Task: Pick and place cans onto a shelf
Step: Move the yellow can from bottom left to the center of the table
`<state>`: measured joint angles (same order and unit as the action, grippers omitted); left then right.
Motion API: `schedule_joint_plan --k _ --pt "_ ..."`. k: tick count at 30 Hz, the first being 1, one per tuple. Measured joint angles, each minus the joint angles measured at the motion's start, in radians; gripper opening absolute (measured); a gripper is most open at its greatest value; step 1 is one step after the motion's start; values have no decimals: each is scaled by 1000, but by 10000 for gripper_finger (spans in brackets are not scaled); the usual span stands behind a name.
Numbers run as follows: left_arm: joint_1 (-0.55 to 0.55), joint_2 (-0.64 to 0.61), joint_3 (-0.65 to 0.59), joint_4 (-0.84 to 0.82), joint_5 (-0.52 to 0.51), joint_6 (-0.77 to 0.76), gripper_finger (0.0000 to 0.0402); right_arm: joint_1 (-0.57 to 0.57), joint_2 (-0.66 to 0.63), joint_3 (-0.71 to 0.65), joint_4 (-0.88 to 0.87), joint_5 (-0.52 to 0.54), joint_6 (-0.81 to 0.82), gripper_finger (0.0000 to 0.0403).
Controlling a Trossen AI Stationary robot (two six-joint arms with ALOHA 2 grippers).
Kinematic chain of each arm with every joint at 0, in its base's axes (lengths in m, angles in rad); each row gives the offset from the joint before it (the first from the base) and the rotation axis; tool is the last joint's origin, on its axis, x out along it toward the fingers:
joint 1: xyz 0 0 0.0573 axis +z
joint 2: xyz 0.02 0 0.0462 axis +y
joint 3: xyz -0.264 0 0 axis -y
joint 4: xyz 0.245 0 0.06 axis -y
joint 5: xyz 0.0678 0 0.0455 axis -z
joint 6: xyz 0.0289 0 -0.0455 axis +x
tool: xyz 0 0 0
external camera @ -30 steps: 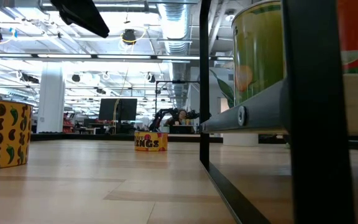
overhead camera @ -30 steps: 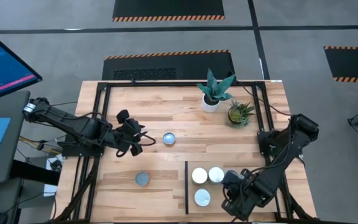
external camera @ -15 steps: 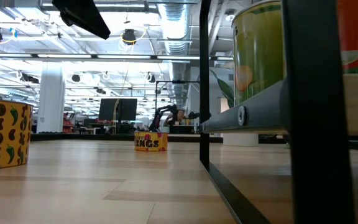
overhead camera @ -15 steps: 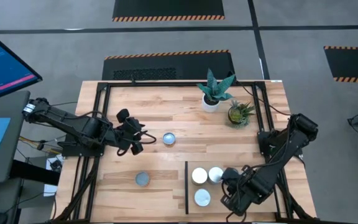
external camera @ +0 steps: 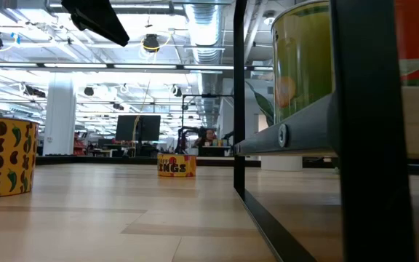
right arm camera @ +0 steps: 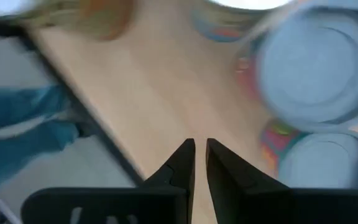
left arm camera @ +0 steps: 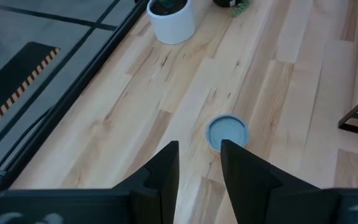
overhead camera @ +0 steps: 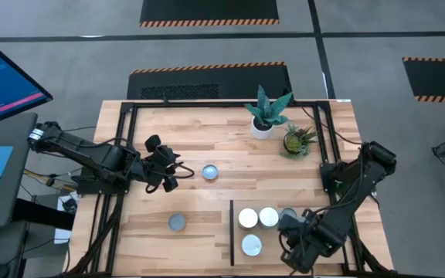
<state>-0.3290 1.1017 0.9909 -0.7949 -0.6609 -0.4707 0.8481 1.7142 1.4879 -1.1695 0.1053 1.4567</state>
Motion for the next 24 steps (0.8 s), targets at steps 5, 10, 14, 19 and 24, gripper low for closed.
schedule_joint_plan --k 5,10,14,19,24 --pt "0 0 0 0 0 11 107 11 0 124 -93 156 -77 63" --pt "0 0 0 0 0 4 107 -4 -2 195 -282 279 -66 63" --pt "0 0 0 0 0 0 107 -22 -2 196 -402 241 -36 63" --pt "0 0 0 0 -1 -22 107 -49 -1 174 -398 208 -10 63" --pt "0 0 0 1 -1 -35 107 -75 -1 173 -400 306 97 63"
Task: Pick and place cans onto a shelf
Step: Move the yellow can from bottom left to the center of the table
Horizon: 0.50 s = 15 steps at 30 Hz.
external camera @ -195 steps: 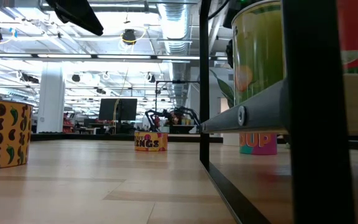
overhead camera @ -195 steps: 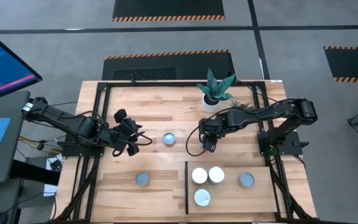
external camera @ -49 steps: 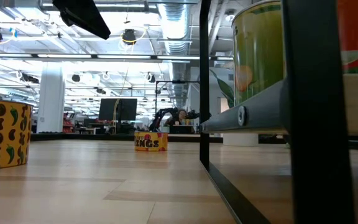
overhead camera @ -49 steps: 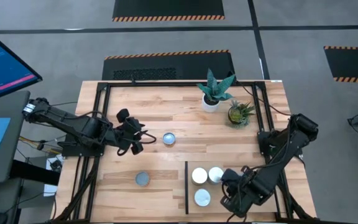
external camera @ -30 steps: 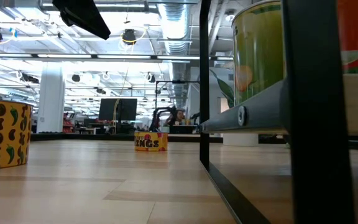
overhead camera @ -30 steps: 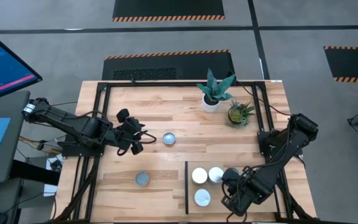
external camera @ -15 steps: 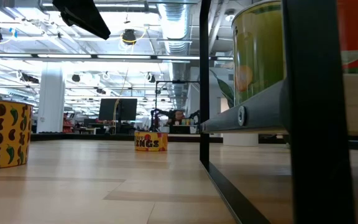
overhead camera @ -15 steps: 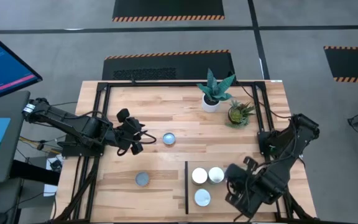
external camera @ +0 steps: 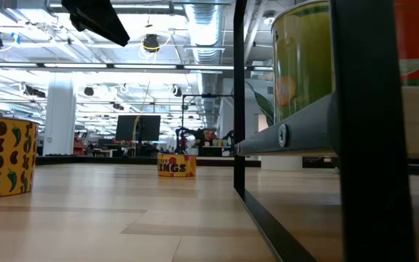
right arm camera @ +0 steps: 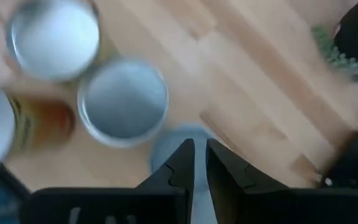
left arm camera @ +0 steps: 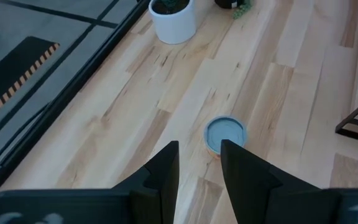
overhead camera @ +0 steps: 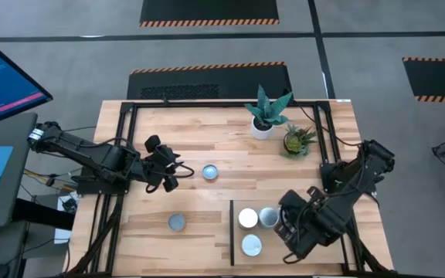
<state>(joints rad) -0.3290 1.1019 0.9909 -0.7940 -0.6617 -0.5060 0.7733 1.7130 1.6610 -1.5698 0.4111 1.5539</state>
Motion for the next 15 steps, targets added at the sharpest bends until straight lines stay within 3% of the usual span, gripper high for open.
schedule_joint_plan --k 4,9,12,15 --pt "0 0 0 25 25 -28 107 -23 -21 7 0 101 15 63" --pt "-7 59 1 49 339 -41 107 -75 -46 9 2 121 -9 63" --pt "-28 95 1 22 426 -76 107 -102 -55 9 -3 129 -64 63" --pt "-45 140 1 -18 444 -73 107 -129 -56 9 0 175 -116 63"
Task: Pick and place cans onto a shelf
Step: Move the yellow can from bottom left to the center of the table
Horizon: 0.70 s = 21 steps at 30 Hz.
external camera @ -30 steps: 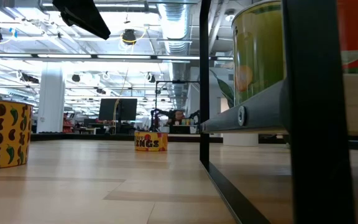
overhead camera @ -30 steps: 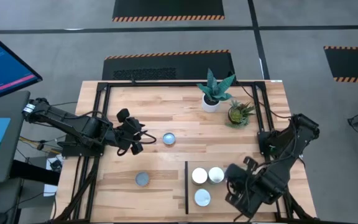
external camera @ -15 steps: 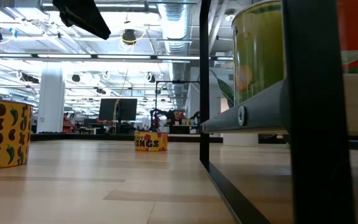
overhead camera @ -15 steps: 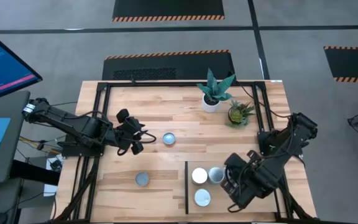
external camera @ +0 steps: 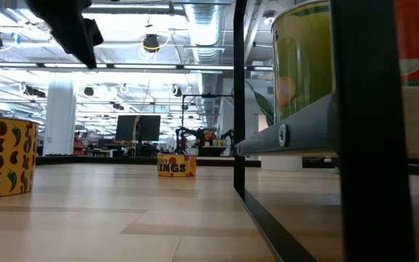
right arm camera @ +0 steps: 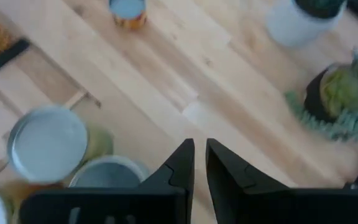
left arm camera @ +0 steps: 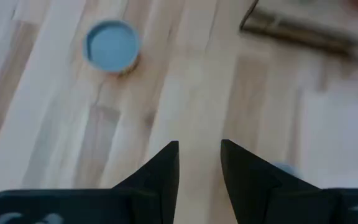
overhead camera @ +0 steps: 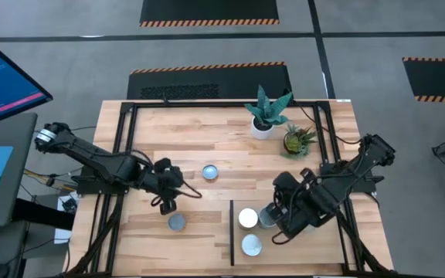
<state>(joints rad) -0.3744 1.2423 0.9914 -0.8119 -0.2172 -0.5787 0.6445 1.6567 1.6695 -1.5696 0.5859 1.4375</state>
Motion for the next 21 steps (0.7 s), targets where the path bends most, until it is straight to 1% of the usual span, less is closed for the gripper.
schedule_joint_plan --k 1,4,5,6,12,13,15,18,19,21 --pt "-1 15 0 -7 -21 12 107 -9 -3 0 -1 19 -15 63" --pt "28 68 0 15 -142 46 107 -47 -4 0 -2 46 -47 63" --pt "52 89 0 33 -157 67 107 -59 -4 0 -1 44 -48 63" --pt "81 114 0 63 -151 86 107 -68 -4 0 -1 42 -48 63" --pt "257 285 11 201 -10 197 107 -70 -7 25 1 42 -57 63" --pt "279 311 20 201 25 209 107 -64 -10 30 -2 41 -57 63" --pt "309 352 33 198 127 246 107 -50 -12 37 -1 41 -51 63" --pt "302 365 43 142 261 293 107 -21 -12 37 0 41 -28 63" --pt "288 360 51 127 283 297 107 -11 -12 37 -1 41 -20 63" --pt "245 317 69 76 287 289 107 7 -12 37 -2 39 6 63"
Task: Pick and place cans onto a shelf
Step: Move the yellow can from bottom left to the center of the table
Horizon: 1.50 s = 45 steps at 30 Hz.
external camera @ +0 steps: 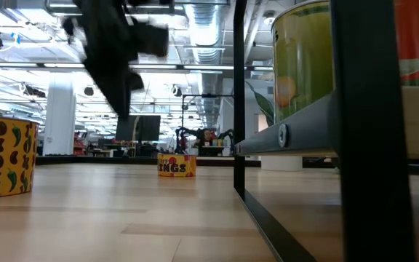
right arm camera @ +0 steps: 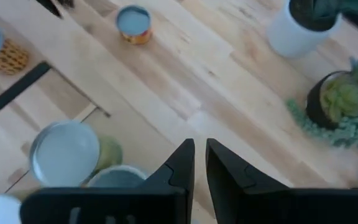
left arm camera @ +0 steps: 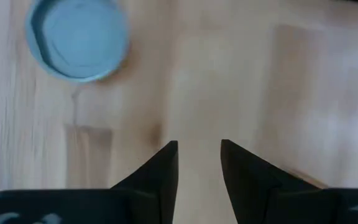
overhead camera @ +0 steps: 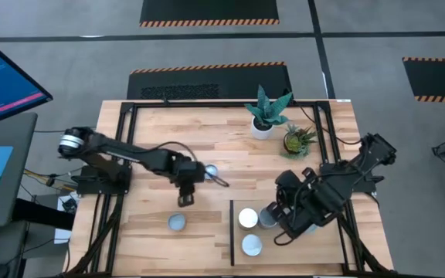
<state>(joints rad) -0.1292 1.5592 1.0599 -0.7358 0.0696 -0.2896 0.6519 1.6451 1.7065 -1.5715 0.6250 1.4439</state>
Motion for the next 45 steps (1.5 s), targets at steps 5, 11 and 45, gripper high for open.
schedule_joint_plan --k 5,11,45 --pt "-179 -119 15 -81 -72 -100 107 33 0 0 0 2 46 63" --pt "-366 -140 -14 -108 -139 -311 107 42 1 0 1 2 47 63" --pt "-304 193 60 7 -158 -304 0 72 1 0 0 -80 44 63"
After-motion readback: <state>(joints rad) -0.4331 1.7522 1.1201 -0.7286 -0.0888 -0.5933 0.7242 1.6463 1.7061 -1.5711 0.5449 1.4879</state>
